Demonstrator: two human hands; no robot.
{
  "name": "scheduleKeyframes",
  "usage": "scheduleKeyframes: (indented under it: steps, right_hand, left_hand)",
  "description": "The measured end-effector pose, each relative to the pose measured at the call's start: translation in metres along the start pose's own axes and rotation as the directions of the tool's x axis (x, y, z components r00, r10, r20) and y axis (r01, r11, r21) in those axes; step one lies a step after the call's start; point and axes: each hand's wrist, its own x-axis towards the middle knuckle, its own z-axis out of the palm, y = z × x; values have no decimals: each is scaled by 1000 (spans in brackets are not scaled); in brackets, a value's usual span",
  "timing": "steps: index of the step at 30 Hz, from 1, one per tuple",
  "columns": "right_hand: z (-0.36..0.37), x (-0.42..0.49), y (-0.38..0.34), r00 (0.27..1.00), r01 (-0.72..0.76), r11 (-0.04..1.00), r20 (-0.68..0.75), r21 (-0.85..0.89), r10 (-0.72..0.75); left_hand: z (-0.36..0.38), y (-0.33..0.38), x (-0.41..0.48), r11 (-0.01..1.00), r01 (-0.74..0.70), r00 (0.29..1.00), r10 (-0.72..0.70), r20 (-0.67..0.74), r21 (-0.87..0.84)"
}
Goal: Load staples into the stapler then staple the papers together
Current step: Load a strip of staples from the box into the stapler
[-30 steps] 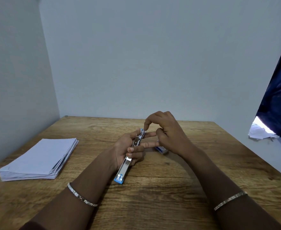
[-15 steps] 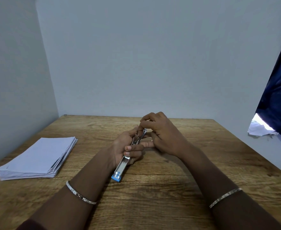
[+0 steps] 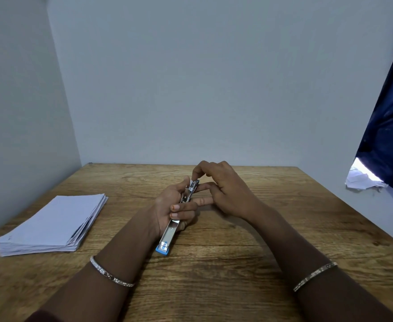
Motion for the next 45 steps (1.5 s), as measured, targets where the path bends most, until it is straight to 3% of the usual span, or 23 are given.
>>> scheduleKeyframes:
  steps: [7,16,26,31,36,40,45]
  right_hand:
    - [-1,-2,-10,999,9,1000,41,16,-9]
    - [-3,-1,-8,994,30,980,113,-197,-8]
    - [2,-4,-9,981,-88,996,176,5,86]
    - [4,-3,0,983,-141,966,148,217,110]
    - [4,-3,0,991,-120,966,93,227,101]
    - [1,-2,-3,997,-66,979,-29,191,73]
    - [-5,2,-12,984,-78,972,-140,221,110]
  left_hand:
    - [-2,1,1,1000,-5,1000,5,9,-5]
    - [-8,3,4,990,122,991,-118,61,-71]
    - [-8,7,-1,986,164,981,-160,111,-30]
    - [-9,7,0,985,171,980,-166,106,-35]
    - [-9,6,1,988,149,986,-145,81,-45]
    - [-11,6,2,984,145,988,-139,65,-101]
    - [-17,4,14,994,1,997,-9,-75,-113]
